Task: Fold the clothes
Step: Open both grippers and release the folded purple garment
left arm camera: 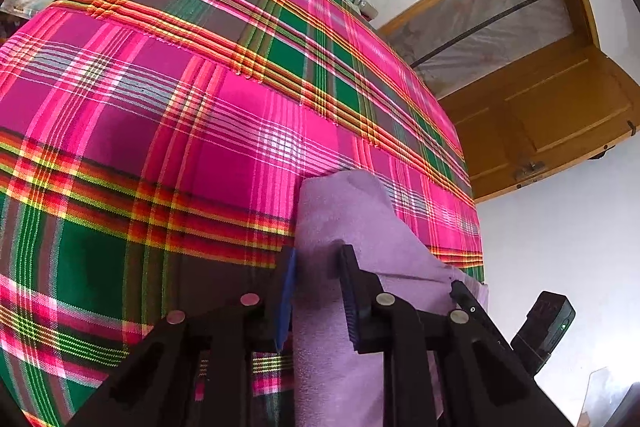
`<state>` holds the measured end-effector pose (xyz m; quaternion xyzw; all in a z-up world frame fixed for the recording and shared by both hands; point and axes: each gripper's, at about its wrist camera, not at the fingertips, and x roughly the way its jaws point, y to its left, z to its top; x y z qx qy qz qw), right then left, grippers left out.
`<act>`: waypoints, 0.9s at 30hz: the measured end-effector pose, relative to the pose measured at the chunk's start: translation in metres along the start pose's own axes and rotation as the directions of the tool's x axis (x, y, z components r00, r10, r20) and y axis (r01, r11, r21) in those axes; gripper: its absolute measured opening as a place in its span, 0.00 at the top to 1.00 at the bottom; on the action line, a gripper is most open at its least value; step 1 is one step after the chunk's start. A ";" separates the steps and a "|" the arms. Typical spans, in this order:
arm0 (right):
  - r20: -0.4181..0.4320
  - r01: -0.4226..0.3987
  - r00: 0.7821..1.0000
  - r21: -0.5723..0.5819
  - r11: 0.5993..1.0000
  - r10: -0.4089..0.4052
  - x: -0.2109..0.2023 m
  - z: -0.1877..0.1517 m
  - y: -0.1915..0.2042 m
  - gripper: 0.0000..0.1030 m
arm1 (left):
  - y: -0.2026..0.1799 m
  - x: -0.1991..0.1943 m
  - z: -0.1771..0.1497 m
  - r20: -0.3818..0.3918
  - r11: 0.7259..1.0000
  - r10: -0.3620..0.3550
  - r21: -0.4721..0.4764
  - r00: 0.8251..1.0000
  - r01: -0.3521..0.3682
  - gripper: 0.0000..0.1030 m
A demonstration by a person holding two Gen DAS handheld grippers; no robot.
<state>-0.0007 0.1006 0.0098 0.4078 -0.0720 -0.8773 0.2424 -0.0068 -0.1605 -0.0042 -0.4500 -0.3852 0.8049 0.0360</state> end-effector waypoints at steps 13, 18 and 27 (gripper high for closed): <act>0.057 -0.001 0.998 -0.261 0.965 0.017 -0.045 -0.048 0.048 0.82 | 0.002 -0.019 -0.019 -0.022 0.999 -0.008 0.036 1.000 0.008 0.76; 0.023 0.047 0.999 -0.250 0.967 -0.043 -0.041 -0.063 0.042 0.80 | 0.008 -0.030 -0.029 -0.018 0.999 -0.020 0.024 1.000 0.021 0.75; 0.065 0.091 0.995 -0.275 0.957 -0.076 -0.059 -0.063 0.063 0.72 | 0.009 -0.041 -0.044 -0.037 0.998 -0.033 0.044 0.999 0.034 0.74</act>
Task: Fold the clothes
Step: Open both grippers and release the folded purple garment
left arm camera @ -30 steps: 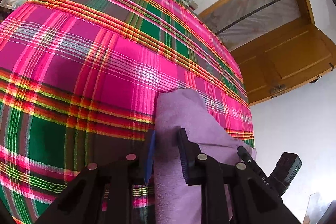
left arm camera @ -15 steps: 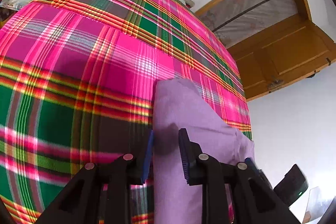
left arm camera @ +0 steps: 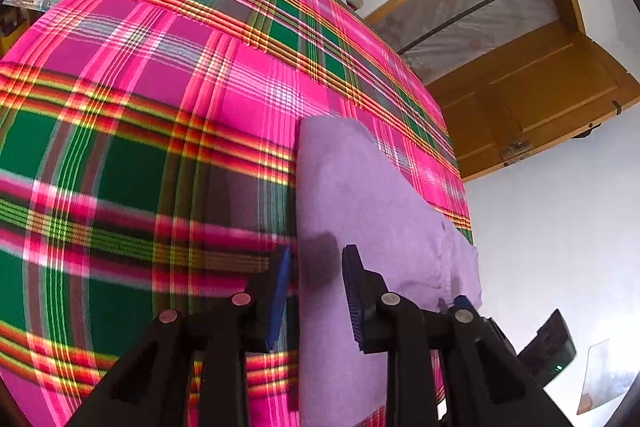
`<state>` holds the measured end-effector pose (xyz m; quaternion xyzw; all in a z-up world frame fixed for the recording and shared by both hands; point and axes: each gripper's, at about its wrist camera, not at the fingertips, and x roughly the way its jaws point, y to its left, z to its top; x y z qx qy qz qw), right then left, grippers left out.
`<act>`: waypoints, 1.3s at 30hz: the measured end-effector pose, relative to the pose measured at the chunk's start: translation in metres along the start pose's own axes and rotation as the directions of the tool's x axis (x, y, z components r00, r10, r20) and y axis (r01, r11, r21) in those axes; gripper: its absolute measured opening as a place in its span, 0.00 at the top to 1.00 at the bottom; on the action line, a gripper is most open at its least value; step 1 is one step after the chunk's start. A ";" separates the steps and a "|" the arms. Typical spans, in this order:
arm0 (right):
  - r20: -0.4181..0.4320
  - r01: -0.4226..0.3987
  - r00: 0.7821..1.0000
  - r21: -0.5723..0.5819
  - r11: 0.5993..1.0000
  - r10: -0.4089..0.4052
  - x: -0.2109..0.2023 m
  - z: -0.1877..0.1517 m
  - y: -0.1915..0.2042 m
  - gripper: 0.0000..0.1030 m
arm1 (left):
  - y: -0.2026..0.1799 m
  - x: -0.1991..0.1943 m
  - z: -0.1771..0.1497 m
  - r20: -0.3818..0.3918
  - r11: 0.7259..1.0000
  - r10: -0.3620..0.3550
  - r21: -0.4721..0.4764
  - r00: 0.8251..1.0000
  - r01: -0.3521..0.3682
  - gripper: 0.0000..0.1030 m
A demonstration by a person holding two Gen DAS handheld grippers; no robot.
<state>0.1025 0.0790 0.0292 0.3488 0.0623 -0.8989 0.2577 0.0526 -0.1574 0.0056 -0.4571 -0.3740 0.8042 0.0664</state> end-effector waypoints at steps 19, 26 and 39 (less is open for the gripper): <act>-0.065 -0.031 0.998 -0.070 0.997 0.027 0.010 -0.034 0.037 0.68 | 0.002 0.012 -0.030 -0.094 0.999 0.008 0.045 0.996 -0.004 0.72; 0.000 -0.081 0.997 -0.127 0.989 0.082 -0.001 -0.019 0.067 0.67 | 0.009 0.006 -0.035 -0.086 0.999 -0.002 0.048 0.996 0.006 0.72; -0.082 -0.118 0.991 -0.197 0.973 0.103 0.031 -0.030 0.096 0.62 | 0.010 -0.005 -0.047 -0.087 0.993 0.028 0.119 0.996 -0.017 0.71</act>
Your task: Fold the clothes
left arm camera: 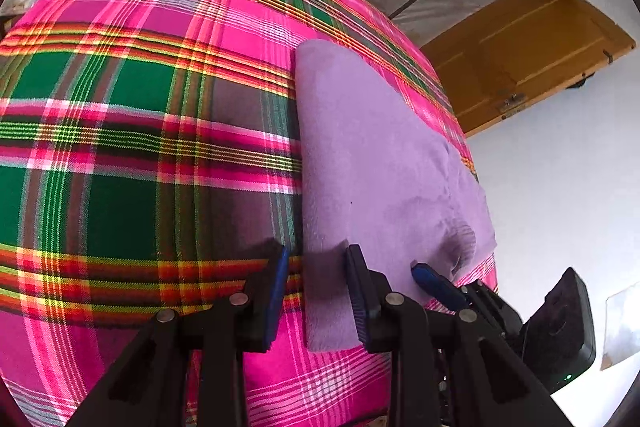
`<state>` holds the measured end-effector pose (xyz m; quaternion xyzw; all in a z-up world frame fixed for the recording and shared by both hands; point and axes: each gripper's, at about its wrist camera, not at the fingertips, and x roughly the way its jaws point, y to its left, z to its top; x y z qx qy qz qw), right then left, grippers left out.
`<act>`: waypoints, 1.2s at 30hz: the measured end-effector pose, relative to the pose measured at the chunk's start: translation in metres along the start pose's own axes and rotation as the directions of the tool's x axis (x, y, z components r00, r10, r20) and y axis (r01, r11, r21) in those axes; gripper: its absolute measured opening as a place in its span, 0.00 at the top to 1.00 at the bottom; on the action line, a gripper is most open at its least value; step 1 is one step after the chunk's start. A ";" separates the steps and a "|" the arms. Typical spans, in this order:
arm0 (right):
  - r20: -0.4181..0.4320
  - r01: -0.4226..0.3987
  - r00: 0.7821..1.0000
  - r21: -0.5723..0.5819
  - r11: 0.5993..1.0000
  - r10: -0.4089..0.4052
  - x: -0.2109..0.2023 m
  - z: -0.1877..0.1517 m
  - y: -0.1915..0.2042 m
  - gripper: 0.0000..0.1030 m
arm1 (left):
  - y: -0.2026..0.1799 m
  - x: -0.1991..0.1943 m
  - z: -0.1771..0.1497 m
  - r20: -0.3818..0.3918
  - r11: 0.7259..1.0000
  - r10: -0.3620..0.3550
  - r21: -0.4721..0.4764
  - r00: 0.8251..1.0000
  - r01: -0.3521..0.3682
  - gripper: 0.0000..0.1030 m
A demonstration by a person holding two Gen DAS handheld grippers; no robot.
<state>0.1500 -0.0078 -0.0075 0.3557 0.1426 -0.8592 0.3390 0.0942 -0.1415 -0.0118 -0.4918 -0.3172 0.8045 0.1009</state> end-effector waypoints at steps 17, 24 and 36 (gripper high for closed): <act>0.041 -0.081 0.996 -0.099 0.992 0.085 0.008 0.018 0.041 0.41 | 0.017 0.013 0.021 -0.108 0.973 -0.213 -0.119 0.971 0.200 0.60; 0.031 -0.059 0.997 -0.171 0.983 0.065 0.016 0.016 0.059 0.40 | 0.015 0.013 0.030 -0.117 0.956 -0.269 -0.149 0.956 0.251 0.61; 0.030 0.117 0.993 -0.198 0.973 -0.113 0.038 0.022 0.078 0.40 | 0.013 0.014 0.034 -0.137 0.952 -0.274 -0.175 0.952 0.249 0.61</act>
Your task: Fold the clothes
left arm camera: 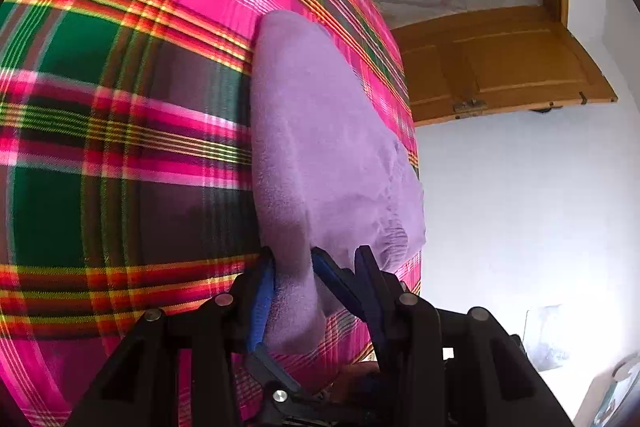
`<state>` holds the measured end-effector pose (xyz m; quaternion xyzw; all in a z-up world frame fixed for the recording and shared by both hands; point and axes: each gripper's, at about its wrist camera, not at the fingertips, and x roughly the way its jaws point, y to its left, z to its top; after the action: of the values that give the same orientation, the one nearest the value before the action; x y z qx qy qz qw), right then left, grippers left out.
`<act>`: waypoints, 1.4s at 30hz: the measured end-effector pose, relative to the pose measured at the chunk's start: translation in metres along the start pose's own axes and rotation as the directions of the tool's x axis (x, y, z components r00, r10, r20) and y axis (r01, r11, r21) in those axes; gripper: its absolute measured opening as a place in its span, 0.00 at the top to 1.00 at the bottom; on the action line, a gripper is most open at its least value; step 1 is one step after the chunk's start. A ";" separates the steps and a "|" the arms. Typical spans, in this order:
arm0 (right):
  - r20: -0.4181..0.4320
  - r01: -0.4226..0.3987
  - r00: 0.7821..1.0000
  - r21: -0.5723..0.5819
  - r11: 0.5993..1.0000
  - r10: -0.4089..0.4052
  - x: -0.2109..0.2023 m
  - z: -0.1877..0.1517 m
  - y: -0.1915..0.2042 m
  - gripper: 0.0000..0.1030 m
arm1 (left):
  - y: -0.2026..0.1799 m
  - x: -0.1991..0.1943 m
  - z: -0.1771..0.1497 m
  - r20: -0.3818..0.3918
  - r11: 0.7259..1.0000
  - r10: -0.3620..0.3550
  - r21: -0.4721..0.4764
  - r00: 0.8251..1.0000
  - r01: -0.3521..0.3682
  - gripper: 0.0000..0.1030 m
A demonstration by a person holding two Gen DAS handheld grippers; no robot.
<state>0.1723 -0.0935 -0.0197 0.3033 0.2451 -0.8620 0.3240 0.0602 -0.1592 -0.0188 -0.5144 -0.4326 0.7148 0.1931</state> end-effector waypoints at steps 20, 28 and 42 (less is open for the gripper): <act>-0.029 0.012 1.000 0.133 0.991 -0.009 0.005 -0.007 -0.015 0.80 | 0.003 0.003 0.049 0.135 0.987 0.156 0.016 0.979 -0.159 0.60; -0.003 -0.019 1.000 0.162 0.987 0.020 -0.005 -0.008 -0.019 0.82 | -0.006 0.033 0.080 0.062 0.996 0.088 0.024 0.994 -0.090 0.60; 0.008 -0.031 1.000 0.165 0.986 0.030 0.006 0.018 -0.029 0.84 | -0.009 0.036 0.093 0.097 0.998 0.041 0.034 0.994 -0.045 0.91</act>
<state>0.1417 -0.0882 -0.0045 0.3305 0.1673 -0.8751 0.3113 -0.0396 -0.1668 -0.0228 -0.4849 -0.4174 0.7505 0.1657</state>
